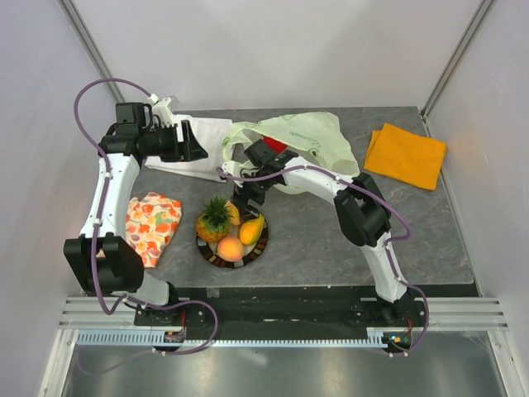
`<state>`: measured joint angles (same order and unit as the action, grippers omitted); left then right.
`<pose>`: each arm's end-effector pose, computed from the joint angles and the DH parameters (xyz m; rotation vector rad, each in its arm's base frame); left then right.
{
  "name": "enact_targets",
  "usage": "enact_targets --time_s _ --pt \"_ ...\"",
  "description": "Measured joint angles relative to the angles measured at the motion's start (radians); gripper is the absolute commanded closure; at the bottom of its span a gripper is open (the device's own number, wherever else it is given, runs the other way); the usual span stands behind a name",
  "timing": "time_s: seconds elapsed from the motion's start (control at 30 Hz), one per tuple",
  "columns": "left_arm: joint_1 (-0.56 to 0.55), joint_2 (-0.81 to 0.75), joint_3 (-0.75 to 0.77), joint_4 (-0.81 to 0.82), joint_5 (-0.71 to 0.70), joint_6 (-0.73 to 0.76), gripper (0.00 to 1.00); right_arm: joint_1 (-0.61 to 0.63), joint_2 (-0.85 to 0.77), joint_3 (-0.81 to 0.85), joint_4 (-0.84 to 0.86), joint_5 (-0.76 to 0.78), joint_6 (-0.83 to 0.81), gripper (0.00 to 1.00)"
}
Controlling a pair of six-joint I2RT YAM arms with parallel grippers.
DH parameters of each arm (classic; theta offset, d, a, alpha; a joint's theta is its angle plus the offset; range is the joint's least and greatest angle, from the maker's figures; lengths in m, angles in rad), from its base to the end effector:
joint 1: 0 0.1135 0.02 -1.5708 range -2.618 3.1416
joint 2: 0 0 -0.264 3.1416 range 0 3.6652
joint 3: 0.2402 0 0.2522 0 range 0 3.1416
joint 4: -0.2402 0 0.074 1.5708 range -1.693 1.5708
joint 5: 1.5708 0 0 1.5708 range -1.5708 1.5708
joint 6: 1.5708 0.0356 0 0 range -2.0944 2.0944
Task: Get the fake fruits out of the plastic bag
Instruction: Place the fake fruit on the plate, then adjust the plastic bag at the center of the board.
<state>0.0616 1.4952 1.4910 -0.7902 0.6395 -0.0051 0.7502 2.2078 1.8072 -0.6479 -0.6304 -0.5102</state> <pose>0.3178 -0.0017 0.3625 0.2302 2.2661 -0.7210 0.3348 0.3407 0.1964 -1.6867 1.9343 0.9095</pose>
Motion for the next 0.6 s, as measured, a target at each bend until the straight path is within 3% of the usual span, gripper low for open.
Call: enact_targets --time_s 0.23,0.6 --pt "0.000 0.003 0.009 0.013 -0.004 -0.018 0.19 -0.034 -0.054 0.000 -0.046 0.007 -0.003 0.02" --pt "-0.019 0.127 0.139 0.040 0.018 -0.040 0.20 -0.149 -0.425 -0.100 -0.039 -0.013 0.074 0.02"
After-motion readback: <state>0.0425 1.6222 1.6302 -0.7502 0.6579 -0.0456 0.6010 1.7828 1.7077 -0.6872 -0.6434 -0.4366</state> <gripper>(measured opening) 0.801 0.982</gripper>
